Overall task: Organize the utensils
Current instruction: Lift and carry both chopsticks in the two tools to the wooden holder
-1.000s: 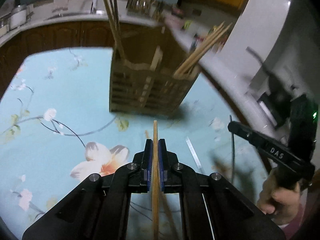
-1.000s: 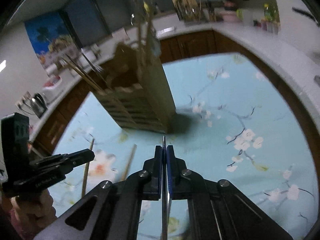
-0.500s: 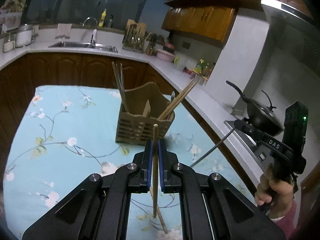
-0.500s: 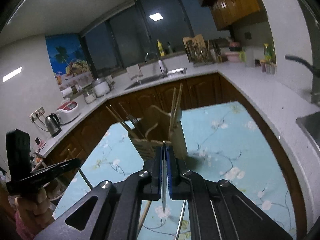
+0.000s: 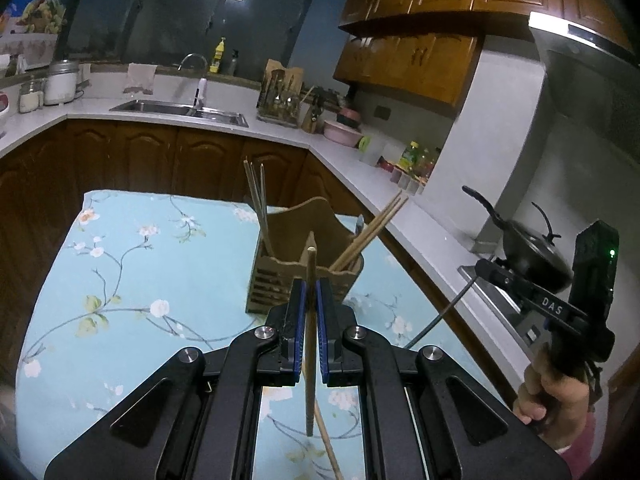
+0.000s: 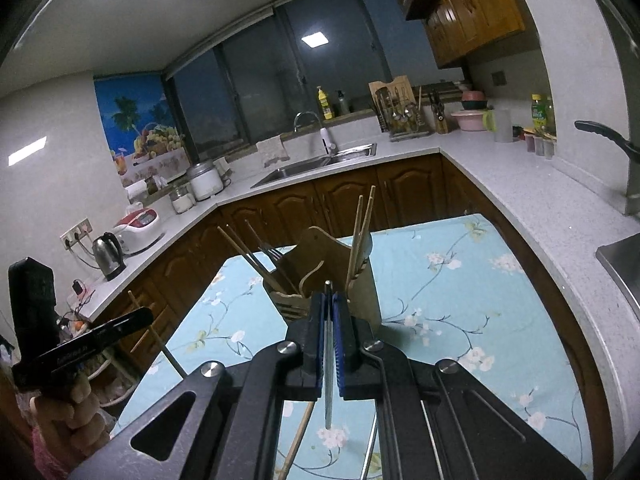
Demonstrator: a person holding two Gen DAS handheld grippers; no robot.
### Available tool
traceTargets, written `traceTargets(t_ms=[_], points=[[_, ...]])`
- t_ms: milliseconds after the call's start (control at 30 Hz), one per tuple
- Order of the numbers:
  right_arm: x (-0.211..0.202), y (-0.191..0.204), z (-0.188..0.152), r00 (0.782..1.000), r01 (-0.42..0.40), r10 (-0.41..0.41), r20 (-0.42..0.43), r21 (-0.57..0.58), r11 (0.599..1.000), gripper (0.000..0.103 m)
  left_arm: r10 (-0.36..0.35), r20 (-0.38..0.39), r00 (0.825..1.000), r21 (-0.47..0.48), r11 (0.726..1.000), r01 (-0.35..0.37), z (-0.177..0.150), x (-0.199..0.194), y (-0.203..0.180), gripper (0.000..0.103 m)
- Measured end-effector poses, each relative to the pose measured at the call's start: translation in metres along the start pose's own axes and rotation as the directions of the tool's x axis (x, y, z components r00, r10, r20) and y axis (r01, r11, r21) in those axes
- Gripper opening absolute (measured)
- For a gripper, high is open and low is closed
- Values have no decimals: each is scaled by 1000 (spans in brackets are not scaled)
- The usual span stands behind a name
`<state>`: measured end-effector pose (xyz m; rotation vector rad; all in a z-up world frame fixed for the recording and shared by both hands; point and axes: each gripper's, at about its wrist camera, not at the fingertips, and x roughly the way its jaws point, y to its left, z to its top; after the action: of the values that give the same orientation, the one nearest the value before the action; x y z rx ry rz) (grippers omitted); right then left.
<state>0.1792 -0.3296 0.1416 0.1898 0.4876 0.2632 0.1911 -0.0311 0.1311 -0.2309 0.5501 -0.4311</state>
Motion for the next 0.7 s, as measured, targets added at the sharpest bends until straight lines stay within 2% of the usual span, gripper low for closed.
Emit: traceTargets(t_ms=[300,700], points=[[3,-1,22,999,-4,4,51,-1,1000,4,14,65,998,-6,1000,-14,28,5,1,4],[15,3,85,981,1,1,193,-8,1000,4,51,226,973,11,998,-55,108,22,-11,4]])
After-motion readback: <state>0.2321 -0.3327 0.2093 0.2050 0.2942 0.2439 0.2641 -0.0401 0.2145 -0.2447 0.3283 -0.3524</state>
